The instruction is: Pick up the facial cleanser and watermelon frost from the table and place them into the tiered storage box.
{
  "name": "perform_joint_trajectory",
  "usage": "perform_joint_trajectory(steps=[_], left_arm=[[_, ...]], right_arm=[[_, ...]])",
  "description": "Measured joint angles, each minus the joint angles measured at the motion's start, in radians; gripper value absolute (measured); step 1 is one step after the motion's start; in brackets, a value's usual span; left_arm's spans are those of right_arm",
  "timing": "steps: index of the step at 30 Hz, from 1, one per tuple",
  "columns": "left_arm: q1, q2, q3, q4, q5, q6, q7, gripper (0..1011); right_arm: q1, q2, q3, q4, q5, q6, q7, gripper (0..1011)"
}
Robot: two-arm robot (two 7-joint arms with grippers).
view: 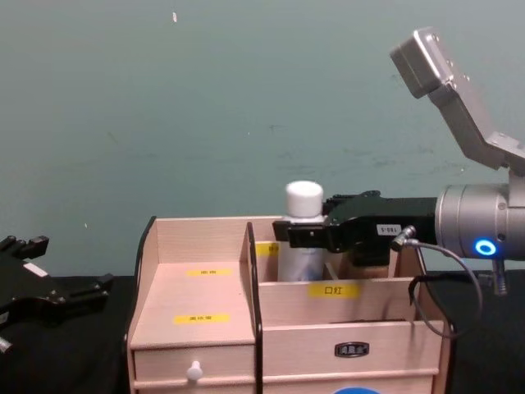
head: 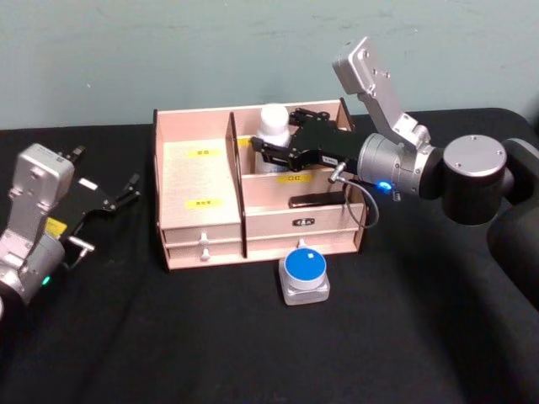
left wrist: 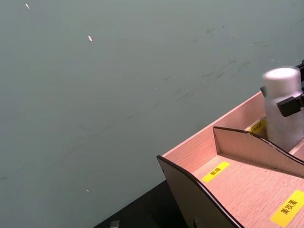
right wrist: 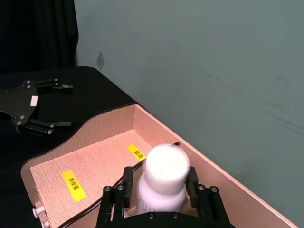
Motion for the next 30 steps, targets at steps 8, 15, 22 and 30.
perform_joint_trajectory(steps=[8, 15, 22, 30], left_arm=[[0.0, 0.0, 0.0, 0.0, 0.0, 0.0, 0.0, 1010], [0.0, 0.0, 0.0, 0.0, 0.0, 0.0, 0.0, 1010], [0.0, 0.0, 0.0, 0.0, 0.0, 0.0, 0.0, 1010], [0.0, 0.0, 0.0, 0.0, 0.0, 0.0, 0.0, 1010]], right_arm=[[0.0, 0.0, 0.001, 0.0, 0.001, 0.0, 0.0, 902], [-0.007, 0.014, 0.002, -0.032, 0.0, 0.02, 0.001, 1002], [-0.057, 0.089, 0.006, -0.209, -0.007, 0.132, -0.021, 1002], [-0.145, 0.193, 0.032, -0.422, 0.017, 0.263, -0.041, 1002]])
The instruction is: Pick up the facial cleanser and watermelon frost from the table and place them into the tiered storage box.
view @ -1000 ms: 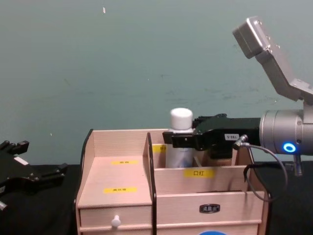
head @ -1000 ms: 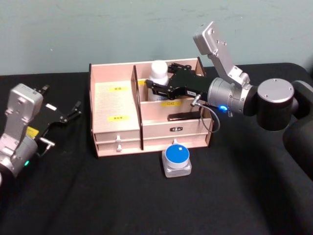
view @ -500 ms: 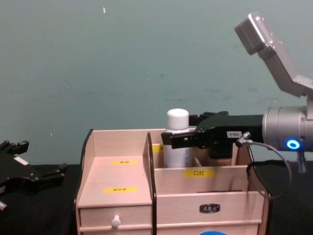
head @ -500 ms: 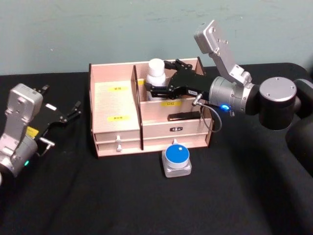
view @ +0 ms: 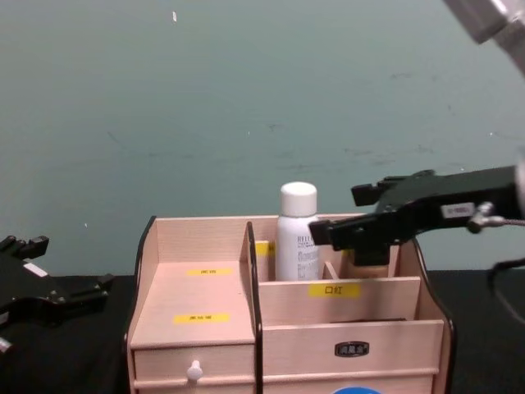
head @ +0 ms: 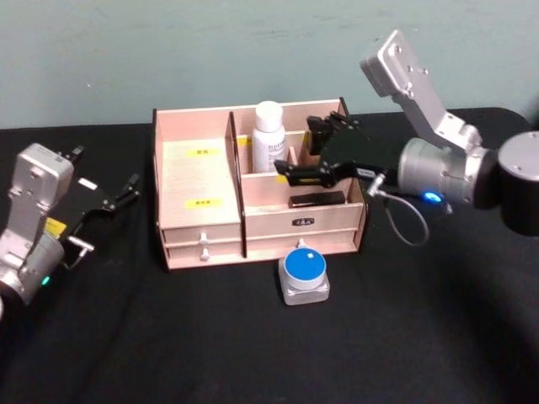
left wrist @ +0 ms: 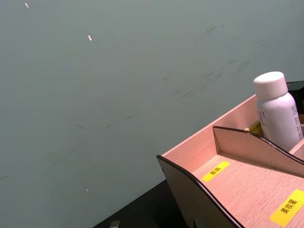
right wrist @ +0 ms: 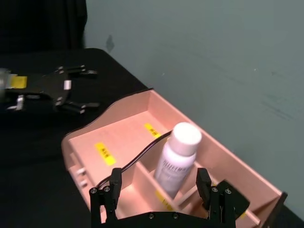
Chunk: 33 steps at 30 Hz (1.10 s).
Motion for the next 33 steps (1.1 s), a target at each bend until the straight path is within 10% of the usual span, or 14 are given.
perform_joint_trajectory(steps=[15, 33], left_arm=[[0.0, 0.0, 0.0, 0.0, 0.0, 0.0, 0.0, 1010], [0.0, 0.0, 0.0, 0.0, 0.0, 0.0, 0.0, 1010]], right_arm=[[-0.309, 0.156, 0.069, -0.313, 0.116, 0.139, -0.103, 1003], [-0.405, 0.165, 0.059, -0.314, 0.119, 0.141, -0.14, 1002]])
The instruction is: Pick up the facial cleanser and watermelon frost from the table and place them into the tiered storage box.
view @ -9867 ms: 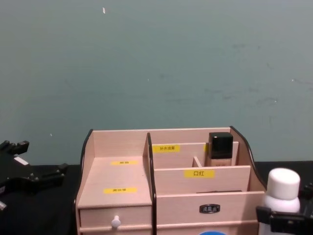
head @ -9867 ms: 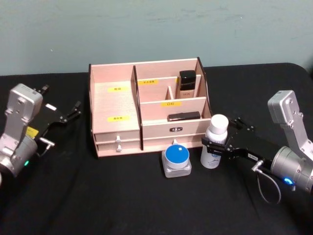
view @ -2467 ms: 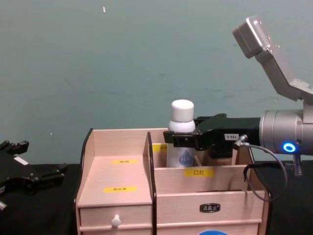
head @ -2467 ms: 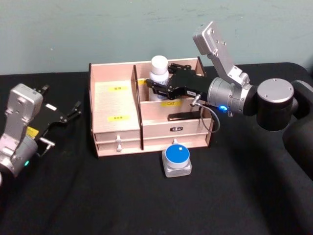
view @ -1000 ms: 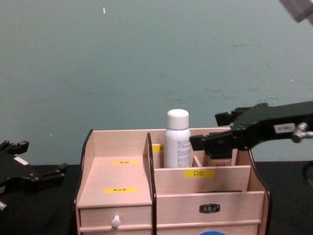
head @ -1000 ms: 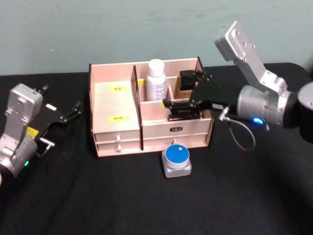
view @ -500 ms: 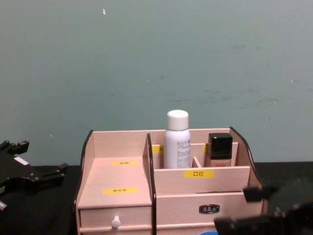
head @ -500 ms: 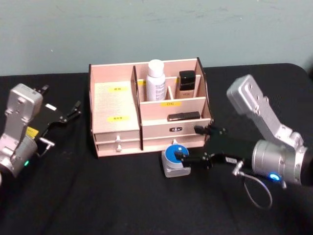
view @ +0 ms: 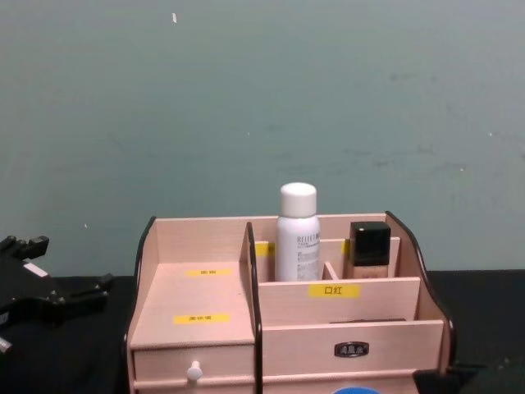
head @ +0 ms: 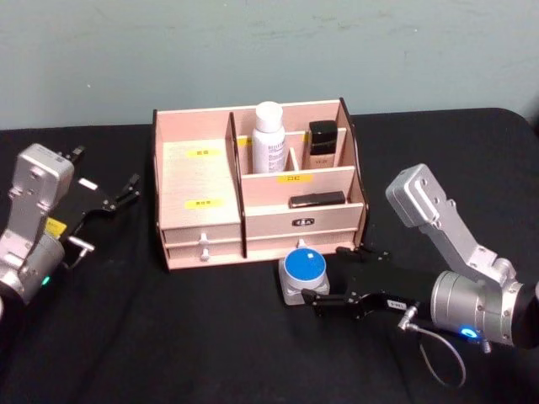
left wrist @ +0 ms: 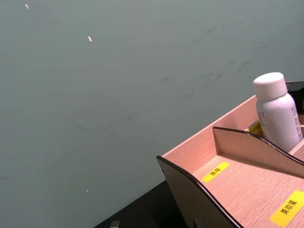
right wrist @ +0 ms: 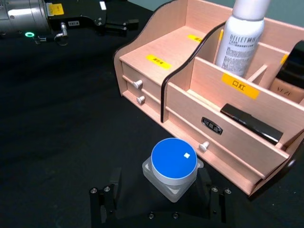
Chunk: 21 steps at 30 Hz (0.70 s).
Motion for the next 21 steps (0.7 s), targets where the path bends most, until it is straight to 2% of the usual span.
perform_joint_trajectory(steps=[5, 12, 21], left_arm=[[0.0, 0.0, 0.0, 0.0, 0.0, 0.0, 0.0, 1010], [0.0, 0.0, 0.0, 0.0, 0.0, 0.0, 0.0, 1009], [0.0, 0.0, 0.0, 0.0, 0.0, 0.0, 0.0, 1009]], right_arm=[[0.001, -0.006, -0.006, 0.013, -0.001, 0.0, 0.0, 1002], [0.017, -0.013, -0.024, 0.032, -0.037, -0.009, 0.0, 1002], [0.048, -0.045, -0.046, 0.07, -0.088, -0.026, 0.011, 1002]])
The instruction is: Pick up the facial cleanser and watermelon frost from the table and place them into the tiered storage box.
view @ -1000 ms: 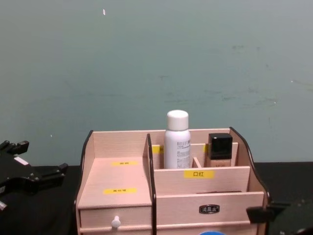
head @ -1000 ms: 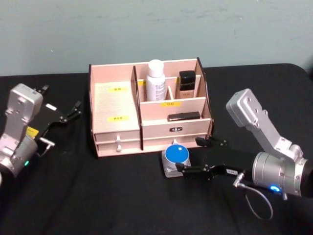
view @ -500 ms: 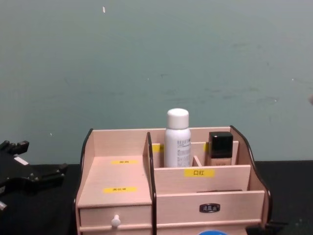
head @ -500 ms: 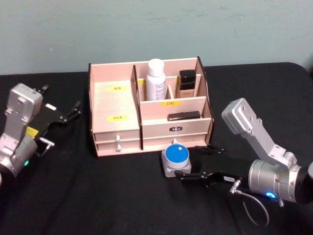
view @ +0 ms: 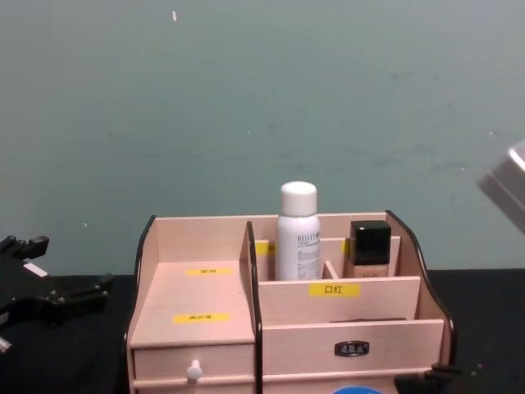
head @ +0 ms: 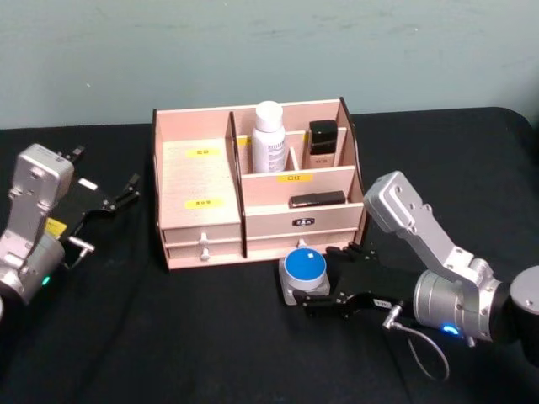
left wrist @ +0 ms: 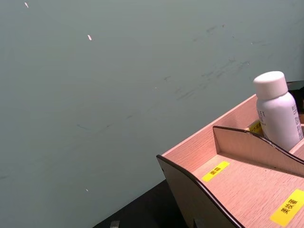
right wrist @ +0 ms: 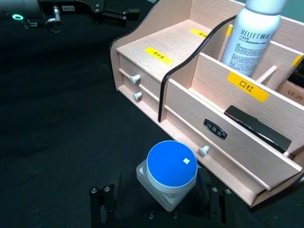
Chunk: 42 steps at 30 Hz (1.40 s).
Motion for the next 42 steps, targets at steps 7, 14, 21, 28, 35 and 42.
perform_joint_trajectory(steps=[7, 14, 21, 28, 35, 42], left_arm=[[0.0, 0.0, 0.0, 0.0, 0.0, 0.0, 0.0, 1010], [0.0, 0.0, 0.0, 0.0, 0.0, 0.0, 0.0, 1010], [0.0, 0.0, 0.0, 0.0, 0.0, 0.0, 0.0, 1010], [0.0, 0.0, 0.0, 0.0, 0.0, 0.0, 0.0, 1009], [0.0, 0.0, 0.0, 0.0, 0.0, 0.0, 0.0, 1010], [0.0, 0.0, 0.0, 0.0, 0.0, 0.0, 0.0, 1010]], right_arm=[[0.02, -0.018, -0.011, 0.027, -0.039, -0.005, 0.007, 1002], [0.025, -0.028, -0.008, 0.036, -0.065, -0.005, 0.013, 1002], [0.027, -0.045, 0.0, 0.055, -0.079, -0.01, 0.02, 1002], [0.037, -0.06, 0.002, 0.08, -0.091, -0.018, 0.03, 1002], [0.04, -0.07, 0.006, 0.091, -0.099, -0.02, 0.035, 1002], [0.044, -0.08, 0.007, 0.106, -0.1, -0.025, 0.046, 1002]])
